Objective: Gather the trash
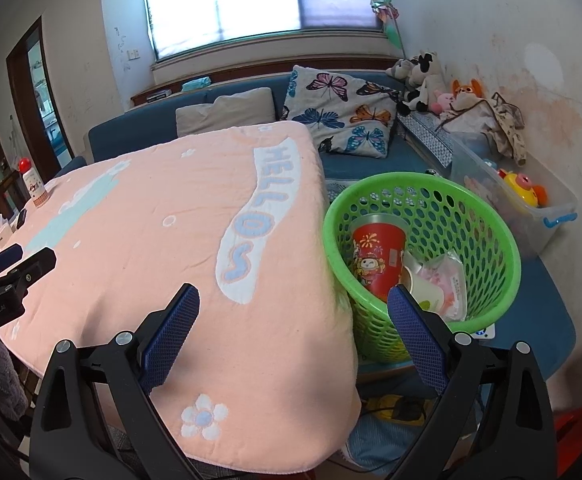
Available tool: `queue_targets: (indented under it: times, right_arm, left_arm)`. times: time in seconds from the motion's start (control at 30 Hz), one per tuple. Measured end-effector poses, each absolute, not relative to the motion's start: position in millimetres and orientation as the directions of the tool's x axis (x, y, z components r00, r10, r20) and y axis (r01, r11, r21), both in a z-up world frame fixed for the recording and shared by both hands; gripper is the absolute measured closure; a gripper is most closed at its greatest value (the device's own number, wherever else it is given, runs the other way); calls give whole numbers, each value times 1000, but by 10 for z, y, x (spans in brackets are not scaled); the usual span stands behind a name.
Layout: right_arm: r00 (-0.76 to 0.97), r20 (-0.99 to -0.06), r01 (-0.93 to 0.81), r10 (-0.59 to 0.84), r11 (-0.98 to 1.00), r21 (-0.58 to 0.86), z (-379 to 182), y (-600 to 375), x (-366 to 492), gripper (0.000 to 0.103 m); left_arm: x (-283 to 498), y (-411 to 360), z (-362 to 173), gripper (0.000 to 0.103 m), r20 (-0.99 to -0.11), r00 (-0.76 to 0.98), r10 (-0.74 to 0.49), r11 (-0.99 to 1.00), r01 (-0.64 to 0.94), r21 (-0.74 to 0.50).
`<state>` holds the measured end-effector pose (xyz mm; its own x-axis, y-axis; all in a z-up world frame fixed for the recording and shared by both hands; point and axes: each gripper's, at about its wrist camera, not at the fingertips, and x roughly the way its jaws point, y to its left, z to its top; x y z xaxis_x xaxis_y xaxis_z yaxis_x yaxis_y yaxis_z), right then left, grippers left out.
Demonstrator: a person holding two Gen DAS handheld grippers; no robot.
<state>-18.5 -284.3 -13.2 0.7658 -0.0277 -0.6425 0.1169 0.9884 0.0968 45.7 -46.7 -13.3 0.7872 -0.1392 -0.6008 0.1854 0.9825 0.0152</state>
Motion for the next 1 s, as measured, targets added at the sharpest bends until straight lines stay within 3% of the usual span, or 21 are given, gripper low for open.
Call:
queue_targets:
  times: [1.0]
  right_arm:
    - [764,-644,111,-18,988,103,-146,-2791,-156,9]
  left_arm:
    - [444,-468,-144,7,-600,789,-136,982,186,22]
